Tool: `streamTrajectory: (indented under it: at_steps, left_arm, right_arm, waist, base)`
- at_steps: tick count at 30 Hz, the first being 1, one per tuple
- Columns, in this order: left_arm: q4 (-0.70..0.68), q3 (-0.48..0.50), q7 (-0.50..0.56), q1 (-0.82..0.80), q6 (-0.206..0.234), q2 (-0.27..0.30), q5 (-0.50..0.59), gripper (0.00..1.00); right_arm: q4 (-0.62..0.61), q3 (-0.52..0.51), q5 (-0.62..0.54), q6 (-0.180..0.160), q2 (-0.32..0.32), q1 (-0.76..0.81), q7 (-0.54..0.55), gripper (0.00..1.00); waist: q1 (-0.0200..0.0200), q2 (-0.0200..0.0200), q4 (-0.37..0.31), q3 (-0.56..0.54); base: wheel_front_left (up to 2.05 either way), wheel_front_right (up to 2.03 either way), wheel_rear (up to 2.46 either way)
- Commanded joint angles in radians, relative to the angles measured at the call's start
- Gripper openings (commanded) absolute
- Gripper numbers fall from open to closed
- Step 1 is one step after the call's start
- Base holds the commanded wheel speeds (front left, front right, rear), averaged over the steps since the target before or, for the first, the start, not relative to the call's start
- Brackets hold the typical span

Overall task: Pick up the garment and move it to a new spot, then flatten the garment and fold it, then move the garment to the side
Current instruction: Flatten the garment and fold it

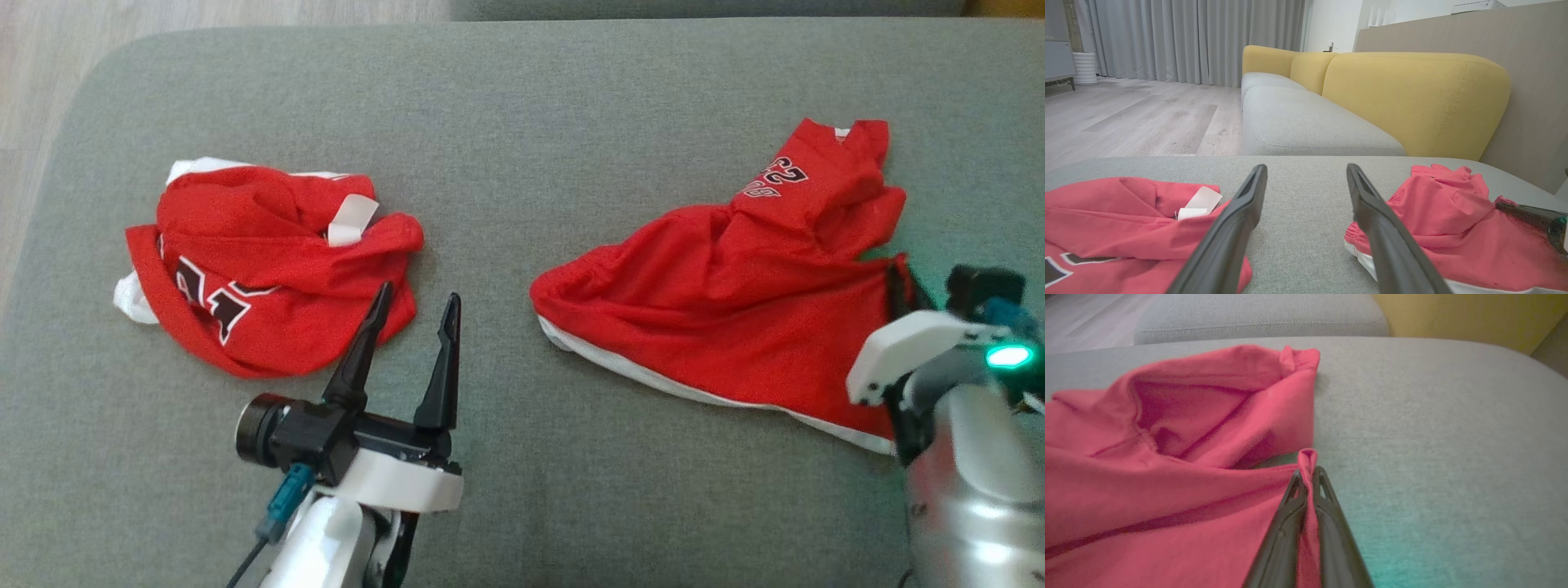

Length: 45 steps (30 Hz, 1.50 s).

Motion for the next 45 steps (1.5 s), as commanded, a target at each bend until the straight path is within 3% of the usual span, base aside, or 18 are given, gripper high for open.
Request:
streamTrajectory:
  at_steps: [1, 7, 12, 13, 14, 23, 33, 37, 43, 45]
  left_arm:
    - [-0.026, 0.035, -0.005, -0.036, 0.001, -0.001, 0.006, 1.00]
    - [-0.027, 0.032, -0.005, -0.043, 0.001, -0.001, 0.005, 1.00]
    - [-0.025, 0.032, -0.005, -0.048, 0.002, -0.001, 0.004, 1.00]
    - [-0.025, 0.032, -0.005, -0.049, 0.001, -0.001, 0.004, 1.00]
    - [-0.024, 0.032, -0.005, -0.050, 0.001, -0.001, 0.003, 1.00]
    - [-0.019, 0.045, -0.005, -0.044, -0.005, -0.001, 0.019, 1.00]
    - [-0.015, 0.065, -0.005, -0.011, -0.008, -0.001, 0.032, 1.00]
    - [-0.019, 0.066, -0.005, -0.003, -0.009, -0.001, 0.031, 1.00]
    - [-0.021, 0.062, -0.005, -0.006, -0.013, -0.001, 0.036, 1.00]
    - [-0.023, 0.057, -0.005, -0.013, -0.017, -0.001, 0.037, 1.00]
  right_arm:
    - [-0.046, 0.003, -0.029, -0.001, -0.002, -0.053, 0.008, 0.00]
    - [-0.096, -0.085, -0.136, -0.001, -0.017, -0.114, 0.050, 0.00]
    - [-0.070, -0.091, -0.185, -0.001, -0.051, -0.171, 0.057, 0.00]
    - [-0.065, -0.090, -0.193, -0.001, -0.057, -0.181, 0.046, 0.90]
    - [-0.058, -0.088, -0.196, -0.001, -0.059, -0.189, 0.035, 1.00]
    - [-0.070, 0.005, -0.131, -0.001, -0.013, -0.146, -0.172, 1.00]
    - [-0.271, 0.241, 0.195, -0.001, -0.003, 0.167, -0.214, 1.00]
    - [-0.285, 0.230, 0.237, -0.001, -0.002, 0.245, -0.211, 1.00]
    - [-0.252, 0.158, 0.211, -0.001, -0.002, 0.221, -0.165, 1.00]
    - [-0.220, 0.064, 0.148, -0.001, -0.002, 0.187, -0.116, 1.00]
  waist:
    - [0.0000, 0.0000, 0.001, -0.001]
    - [0.0000, 0.0000, 0.011, 0.004]
    - [0.0000, 0.0000, 0.014, 0.009]
    - [0.0000, 0.0000, 0.014, 0.009]
    - [0.0000, 0.0000, 0.013, 0.008]
    - [0.0000, 0.0000, -0.036, -0.027]
    - [0.0000, 0.0000, -0.114, -0.071]
    - [0.0000, 0.0000, -0.132, -0.069]
    - [0.0000, 0.0000, -0.137, -0.055]
    - [0.0000, 0.0000, -0.128, -0.042]
  base:
    - [0.00, 0.00, 0.00]
    - [0.00, 0.00, 0.00]
    - [0.00, 0.00, 0.00]
    - [0.00, 0.00, 0.00]
    - [0.00, 0.00, 0.00]
    - [0.00, 0.00, 0.00]
    - [0.00, 0.00, 0.00]
    - [0.00, 0.00, 0.00]
    - [0.00, 0.00, 0.00]
    - [0.00, 0.00, 0.00]
